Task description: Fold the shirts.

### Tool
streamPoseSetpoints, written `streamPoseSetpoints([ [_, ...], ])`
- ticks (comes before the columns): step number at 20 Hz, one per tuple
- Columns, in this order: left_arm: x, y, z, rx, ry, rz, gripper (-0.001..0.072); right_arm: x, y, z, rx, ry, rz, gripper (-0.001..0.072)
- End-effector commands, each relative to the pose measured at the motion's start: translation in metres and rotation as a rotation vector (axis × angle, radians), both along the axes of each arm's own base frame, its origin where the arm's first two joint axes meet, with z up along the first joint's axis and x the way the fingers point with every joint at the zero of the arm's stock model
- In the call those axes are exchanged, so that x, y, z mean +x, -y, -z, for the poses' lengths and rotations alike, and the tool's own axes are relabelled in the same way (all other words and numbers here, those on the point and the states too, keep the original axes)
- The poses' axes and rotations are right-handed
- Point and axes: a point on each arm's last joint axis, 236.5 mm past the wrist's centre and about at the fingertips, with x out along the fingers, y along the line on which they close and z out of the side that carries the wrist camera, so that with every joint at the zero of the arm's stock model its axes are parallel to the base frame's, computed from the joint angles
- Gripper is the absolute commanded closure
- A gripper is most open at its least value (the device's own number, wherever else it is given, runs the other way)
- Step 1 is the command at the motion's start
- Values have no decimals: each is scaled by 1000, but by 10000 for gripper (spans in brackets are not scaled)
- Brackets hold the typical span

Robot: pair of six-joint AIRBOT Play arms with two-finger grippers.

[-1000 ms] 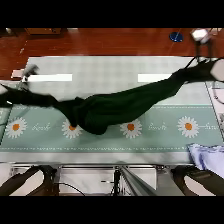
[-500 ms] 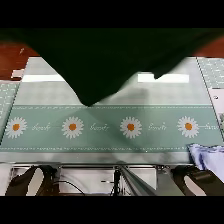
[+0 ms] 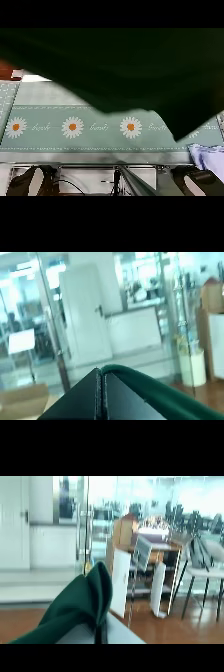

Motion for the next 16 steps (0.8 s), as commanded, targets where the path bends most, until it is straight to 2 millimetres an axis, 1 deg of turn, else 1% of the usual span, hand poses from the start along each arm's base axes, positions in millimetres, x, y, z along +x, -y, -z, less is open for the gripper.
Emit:
streamPoseSetpoints([
  [1,-31,21,3,10,-29,25,692,-27,3,-17,15,63,-5,684],
  [2,-31,23,12,18,-62,27,692,-28,4,-15,17,55,-3,684],
  [3,-28,24,26,-4,-127,38,692,-26,6,-7,17,19,5,684],
  [4,-21,24,43,-31,-208,49,692,-18,7,10,13,-59,15,684],
  [5,-13,23,65,-58,-304,61,692,-7,8,32,5,-163,25,684],
  [7,6,18,110,-95,-490,82,692,25,5,90,-34,-428,39,684],
  [8,18,12,132,-116,-571,87,692,48,-1,117,-64,-543,29,684],
  [9,33,5,155,-143,-651,93,692,76,-12,135,-77,-598,-2,684],
  [10,48,-2,177,-167,-719,99,692,112,-22,150,-101,-627,-27,684],
  [12,81,-17,230,-238,-862,113,692,184,-40,182,-135,-670,-65,684],
  [14,112,-30,285,-316,-975,122,692,256,-54,230,-164,-740,-83,684],
  [16,142,-45,340,-387,-1040,112,691,310,-64,283,-189,-812,-99,684],
])
